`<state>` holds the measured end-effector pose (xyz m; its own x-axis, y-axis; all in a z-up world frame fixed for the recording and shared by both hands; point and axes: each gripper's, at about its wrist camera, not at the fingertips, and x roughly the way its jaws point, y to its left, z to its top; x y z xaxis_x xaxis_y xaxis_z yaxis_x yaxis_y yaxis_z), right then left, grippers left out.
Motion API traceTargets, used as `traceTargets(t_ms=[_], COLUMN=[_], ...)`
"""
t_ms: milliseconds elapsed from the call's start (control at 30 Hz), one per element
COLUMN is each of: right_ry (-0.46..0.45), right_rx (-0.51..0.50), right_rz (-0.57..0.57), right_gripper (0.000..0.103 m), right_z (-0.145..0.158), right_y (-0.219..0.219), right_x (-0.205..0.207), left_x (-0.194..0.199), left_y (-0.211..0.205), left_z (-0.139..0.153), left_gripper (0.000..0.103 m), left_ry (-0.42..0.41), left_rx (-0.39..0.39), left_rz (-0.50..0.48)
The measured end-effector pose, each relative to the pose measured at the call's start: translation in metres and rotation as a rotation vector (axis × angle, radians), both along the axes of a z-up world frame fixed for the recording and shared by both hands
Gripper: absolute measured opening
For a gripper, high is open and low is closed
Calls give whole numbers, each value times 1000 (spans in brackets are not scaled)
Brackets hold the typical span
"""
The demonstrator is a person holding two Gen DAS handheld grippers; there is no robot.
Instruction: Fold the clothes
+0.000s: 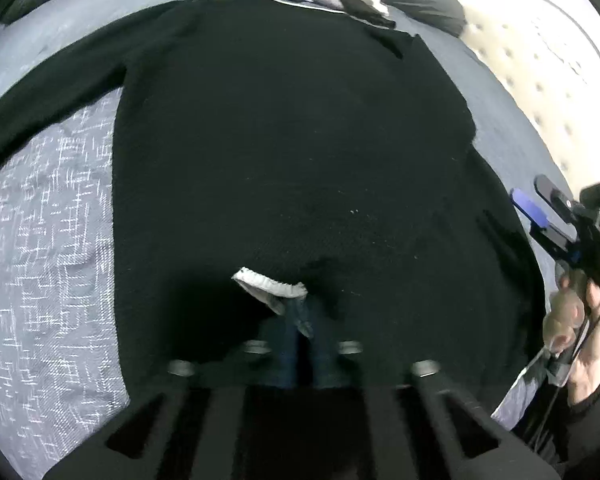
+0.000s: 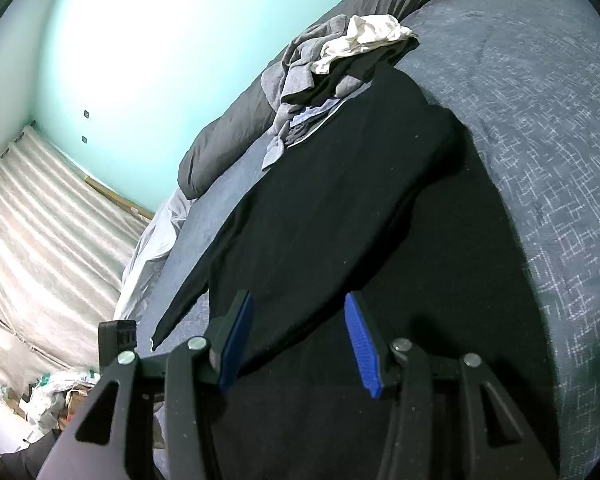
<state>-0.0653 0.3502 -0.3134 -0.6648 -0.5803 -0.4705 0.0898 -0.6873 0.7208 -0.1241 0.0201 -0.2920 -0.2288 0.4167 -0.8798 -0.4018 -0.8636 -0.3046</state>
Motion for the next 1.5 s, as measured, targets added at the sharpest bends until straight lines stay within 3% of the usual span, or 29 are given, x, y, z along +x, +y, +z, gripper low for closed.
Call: traceTargets(t_ms=[333, 667, 767, 867, 1000, 1200, 1333, 1500], right_ry=[-9, -14, -14, -17, -24, -47, -54, -74], right_rx=[-5, -10, -10, -6, 2, 56, 107, 364], right_rz=[0, -11, -13, -12, -24, -71, -109, -125], right_gripper=[48, 48, 48, 48, 48, 49, 57, 57], right_z=[-2, -4, -5, -5, -5, -3, 0, 9], right_y=[1, 4, 5, 4, 10, 26, 42, 67], right_x=[0, -2, -3, -3, -3, -9, -17, -48], left_x=[-16, -27, -41, -56, -66, -64, -76, -86], left_y=[20, 22, 24, 38, 47, 41, 44, 50], left_z=[2, 29, 37, 30, -2, -5, 3, -5], left_gripper=[2, 2, 2, 2, 2, 2, 2, 3], left_ry=[-71, -8, 24, 24, -18, 28, 68, 64], left_rx=[36, -26, -2, 16, -6, 13, 42, 73], left_rz=[7, -2, 22, 7, 4, 20, 34, 18])
